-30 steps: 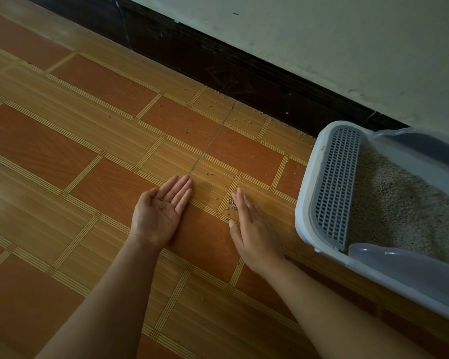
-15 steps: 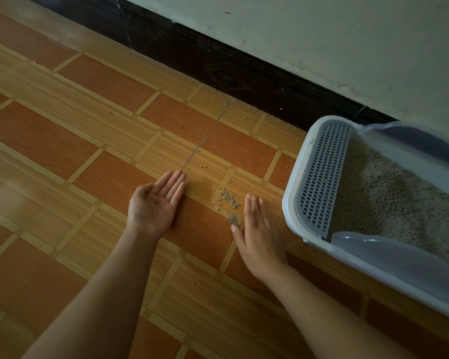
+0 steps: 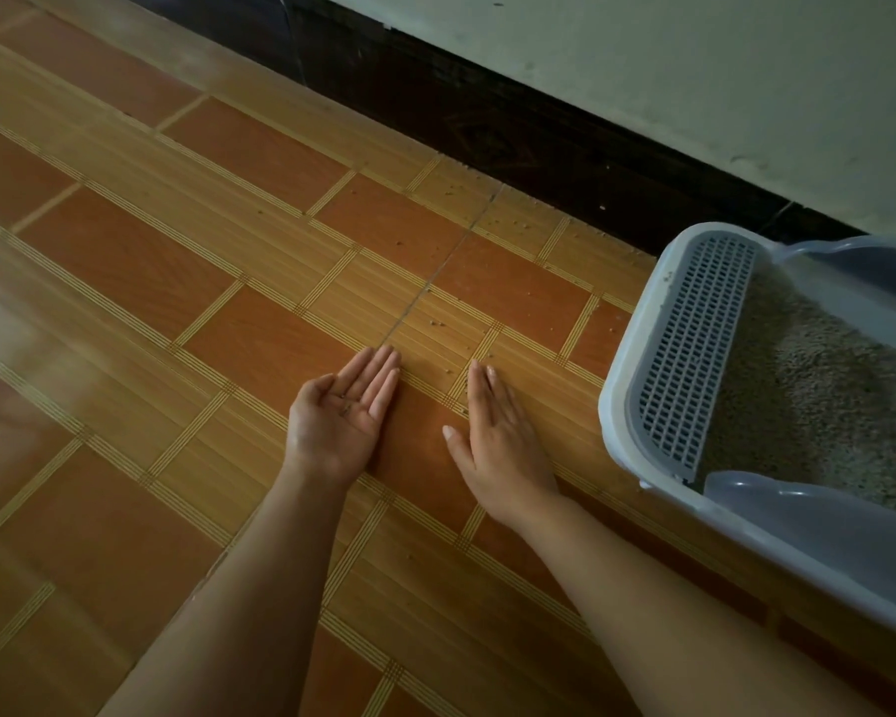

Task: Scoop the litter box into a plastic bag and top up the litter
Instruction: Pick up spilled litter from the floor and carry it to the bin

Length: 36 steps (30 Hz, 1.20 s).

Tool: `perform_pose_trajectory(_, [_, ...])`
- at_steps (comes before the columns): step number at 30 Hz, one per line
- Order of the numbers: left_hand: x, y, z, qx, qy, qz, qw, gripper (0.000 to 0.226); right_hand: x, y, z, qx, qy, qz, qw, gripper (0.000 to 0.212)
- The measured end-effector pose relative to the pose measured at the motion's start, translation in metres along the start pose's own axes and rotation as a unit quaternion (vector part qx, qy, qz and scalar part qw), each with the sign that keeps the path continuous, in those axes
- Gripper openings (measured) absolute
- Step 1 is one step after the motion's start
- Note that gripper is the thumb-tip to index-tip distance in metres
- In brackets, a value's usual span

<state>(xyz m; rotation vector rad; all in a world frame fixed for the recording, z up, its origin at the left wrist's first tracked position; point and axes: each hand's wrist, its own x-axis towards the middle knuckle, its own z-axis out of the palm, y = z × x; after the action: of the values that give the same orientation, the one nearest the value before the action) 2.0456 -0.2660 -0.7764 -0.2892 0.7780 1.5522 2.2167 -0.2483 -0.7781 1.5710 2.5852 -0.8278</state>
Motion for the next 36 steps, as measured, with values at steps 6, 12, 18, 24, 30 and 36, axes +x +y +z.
perform_pose_trajectory(6, [0.001,0.001,0.000,0.001,-0.003,-0.001,1.000,0.045,0.033,0.008,-0.018,0.005,0.012,0.002,1.000,0.062])
perform_pose_trajectory(12, [0.002,0.001,-0.001,0.013,-0.001,-0.006,1.000,0.045,0.071,-0.001,-0.024,-0.061,-0.041,-0.027,0.997,0.058])
perform_pose_trajectory(18, [0.004,0.003,-0.004,0.024,-0.013,-0.007,1.000,0.045,0.065,0.003,-0.020,-0.088,-0.056,-0.095,0.990,0.053])
perform_pose_trajectory(24, [0.002,0.002,-0.001,0.032,-0.001,-0.004,0.999,0.044,0.041,0.013,-0.018,-0.098,-0.059,-0.116,0.987,0.053])
perform_pose_trajectory(30, [-0.003,0.000,0.001,0.028,0.012,-0.004,1.000,0.045,0.015,0.023,-0.016,-0.108,-0.066,-0.112,0.986,0.053])
perform_pose_trajectory(36, [-0.010,-0.004,0.003,0.025,0.017,-0.014,0.999,0.045,0.001,0.032,-0.024,-0.067,-0.038,-0.053,0.996,0.057])
